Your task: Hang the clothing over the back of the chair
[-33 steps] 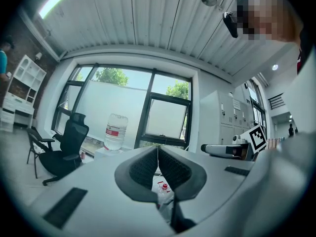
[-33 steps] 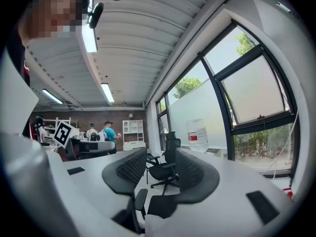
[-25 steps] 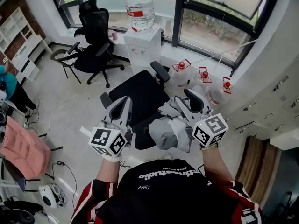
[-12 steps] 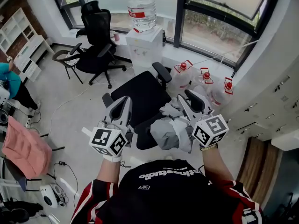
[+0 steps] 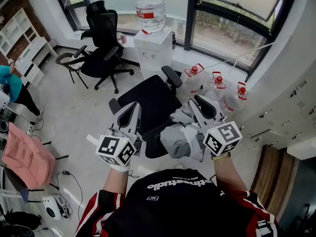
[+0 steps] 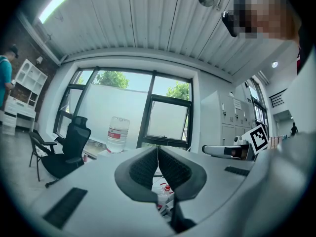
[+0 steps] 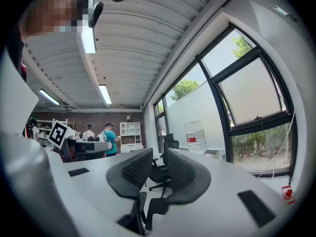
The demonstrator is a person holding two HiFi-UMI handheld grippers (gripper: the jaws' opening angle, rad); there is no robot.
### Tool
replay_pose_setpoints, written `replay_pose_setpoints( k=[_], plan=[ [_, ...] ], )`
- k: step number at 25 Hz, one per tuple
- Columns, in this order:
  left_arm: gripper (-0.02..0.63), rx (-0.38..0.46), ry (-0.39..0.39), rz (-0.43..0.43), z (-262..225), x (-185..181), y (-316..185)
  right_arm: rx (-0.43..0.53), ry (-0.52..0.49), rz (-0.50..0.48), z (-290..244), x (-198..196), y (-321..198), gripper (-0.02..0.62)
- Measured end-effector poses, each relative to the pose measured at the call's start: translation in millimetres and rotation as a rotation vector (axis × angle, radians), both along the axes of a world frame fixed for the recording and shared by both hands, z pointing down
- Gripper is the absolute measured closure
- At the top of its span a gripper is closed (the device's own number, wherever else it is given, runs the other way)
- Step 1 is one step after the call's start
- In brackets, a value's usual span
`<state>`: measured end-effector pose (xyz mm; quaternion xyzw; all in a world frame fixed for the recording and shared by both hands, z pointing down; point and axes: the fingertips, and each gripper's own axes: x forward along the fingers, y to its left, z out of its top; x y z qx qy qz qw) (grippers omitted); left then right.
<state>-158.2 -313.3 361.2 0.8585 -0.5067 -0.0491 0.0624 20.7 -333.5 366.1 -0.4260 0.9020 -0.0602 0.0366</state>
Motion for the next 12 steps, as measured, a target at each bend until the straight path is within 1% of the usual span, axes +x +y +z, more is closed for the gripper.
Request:
replay_pose_setpoints(
  k=[12],
  plan=[
    [0.581, 0.027, -0.01, -0.052, -3.4, -7.0, 2.1, -0.006, 0.007, 0.038, 3.7, -6.0, -1.8, 0.535]
  ],
)
